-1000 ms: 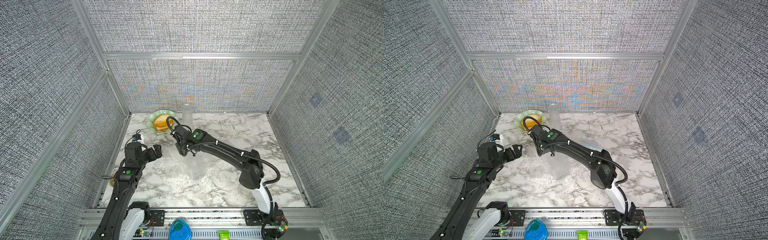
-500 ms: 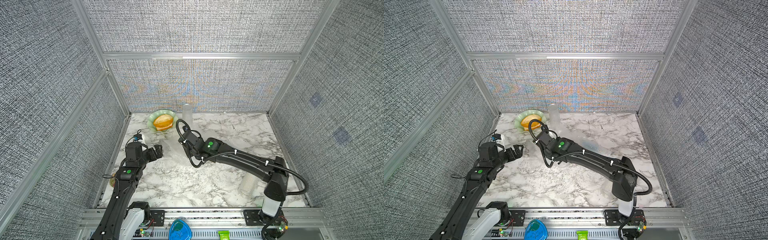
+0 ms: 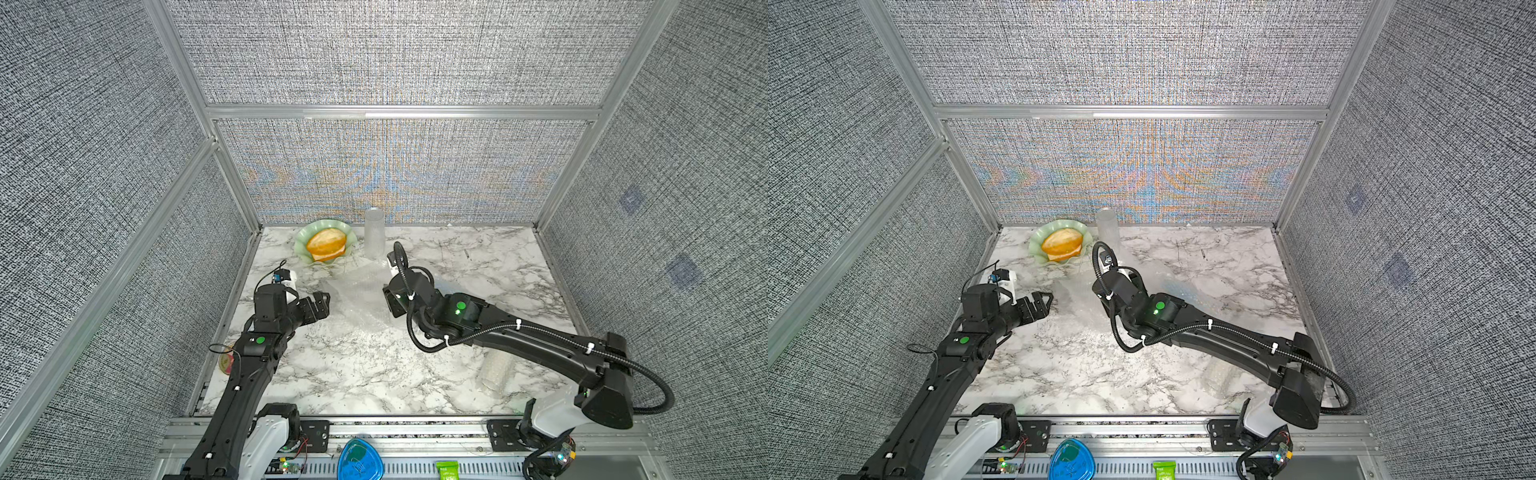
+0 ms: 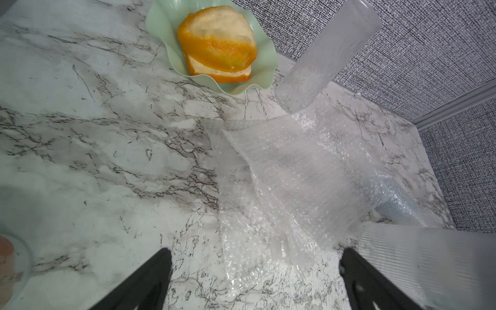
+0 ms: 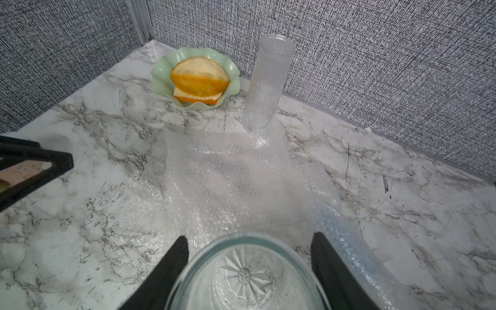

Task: Unwrap the vase from the bubble wrap
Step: Pick up the vase from the bubble wrap, then place the vase at the center of the board.

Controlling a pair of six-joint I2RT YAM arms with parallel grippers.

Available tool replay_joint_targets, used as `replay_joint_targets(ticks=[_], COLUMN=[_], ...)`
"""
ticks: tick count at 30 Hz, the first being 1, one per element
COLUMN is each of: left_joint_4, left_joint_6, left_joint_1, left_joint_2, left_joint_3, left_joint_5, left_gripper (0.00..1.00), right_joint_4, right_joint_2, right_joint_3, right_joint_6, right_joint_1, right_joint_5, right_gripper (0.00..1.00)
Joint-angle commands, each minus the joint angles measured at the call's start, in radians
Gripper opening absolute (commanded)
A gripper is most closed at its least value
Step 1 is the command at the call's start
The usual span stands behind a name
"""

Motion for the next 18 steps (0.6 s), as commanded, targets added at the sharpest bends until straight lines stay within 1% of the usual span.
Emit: replay_joint_targets(ticks=[1, 3, 11, 18], left_joint_4=[0.044, 0.046, 0.063, 0.080], left_joint_6=[0.012, 0.013, 0.028, 0.039], left_joint_1=[0.002, 0.002, 0.002, 0.002], left_joint_2=[0.006, 0.015, 0.047, 0.063], left_joint_3=[-0.002, -0.003, -0.007, -0.011], left_joint_5=[0.034, 0.039, 0.089, 0.123], left_gripper=[1.00, 0.99, 1.00, 1.00], right_joint_4=[0.151, 0.170, 0.182, 0.162], right_joint_2=[-0.007, 0.000, 0.047, 0.147], right_joint_3=[0.005, 0.013, 0.097, 0.242], right_joint_6=[-0.061, -0.069, -0.058, -0.070], right_joint_1=[-0.023, -0.049, -0.213, -0.382], right_joint_5=[0.017, -0.005, -0.154, -0.217], right_gripper=[0.45, 0.45, 0.45, 0.45])
